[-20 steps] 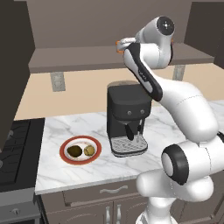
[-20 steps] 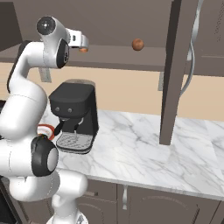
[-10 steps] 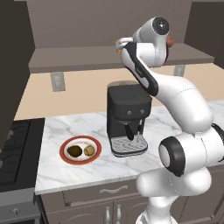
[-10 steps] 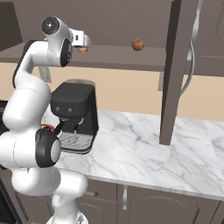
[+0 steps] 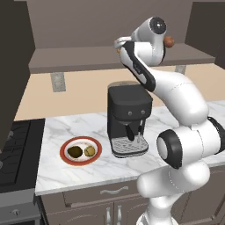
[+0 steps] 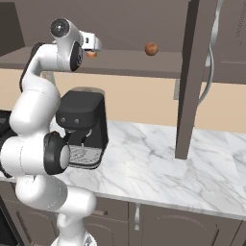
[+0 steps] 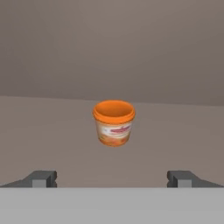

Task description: Pick the avocado and bread from the counter and place them on the plate. Then pick the jam from the cabinet and place it next to the plate. Lastly close the cabinet door.

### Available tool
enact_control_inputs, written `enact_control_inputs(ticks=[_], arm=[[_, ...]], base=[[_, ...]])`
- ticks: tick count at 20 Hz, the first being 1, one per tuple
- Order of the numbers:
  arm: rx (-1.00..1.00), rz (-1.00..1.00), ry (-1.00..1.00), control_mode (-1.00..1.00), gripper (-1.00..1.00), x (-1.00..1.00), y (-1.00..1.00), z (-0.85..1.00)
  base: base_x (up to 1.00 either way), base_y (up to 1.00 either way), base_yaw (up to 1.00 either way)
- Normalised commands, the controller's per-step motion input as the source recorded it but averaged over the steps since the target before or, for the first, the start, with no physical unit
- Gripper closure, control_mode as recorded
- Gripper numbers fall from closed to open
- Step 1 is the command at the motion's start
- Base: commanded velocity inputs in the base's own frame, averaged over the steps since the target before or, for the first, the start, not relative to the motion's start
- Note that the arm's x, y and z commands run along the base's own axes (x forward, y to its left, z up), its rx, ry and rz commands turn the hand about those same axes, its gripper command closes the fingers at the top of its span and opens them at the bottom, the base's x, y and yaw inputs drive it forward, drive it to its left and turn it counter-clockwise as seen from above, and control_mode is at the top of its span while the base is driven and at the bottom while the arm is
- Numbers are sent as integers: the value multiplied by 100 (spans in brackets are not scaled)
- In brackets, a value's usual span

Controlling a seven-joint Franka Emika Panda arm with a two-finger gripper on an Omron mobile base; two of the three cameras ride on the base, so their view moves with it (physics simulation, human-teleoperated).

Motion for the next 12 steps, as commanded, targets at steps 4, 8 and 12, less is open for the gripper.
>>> enact_control_inputs(ticks=[4,8,12], arm=[[-1,0,1,-100,-100,22,1,-3],[-1,0,0,-100,-100,16,2,-2],[-2,0,0,-100,-100,17,6,-2]], base=[[0,0,0],[0,0,0],[0,0,0]])
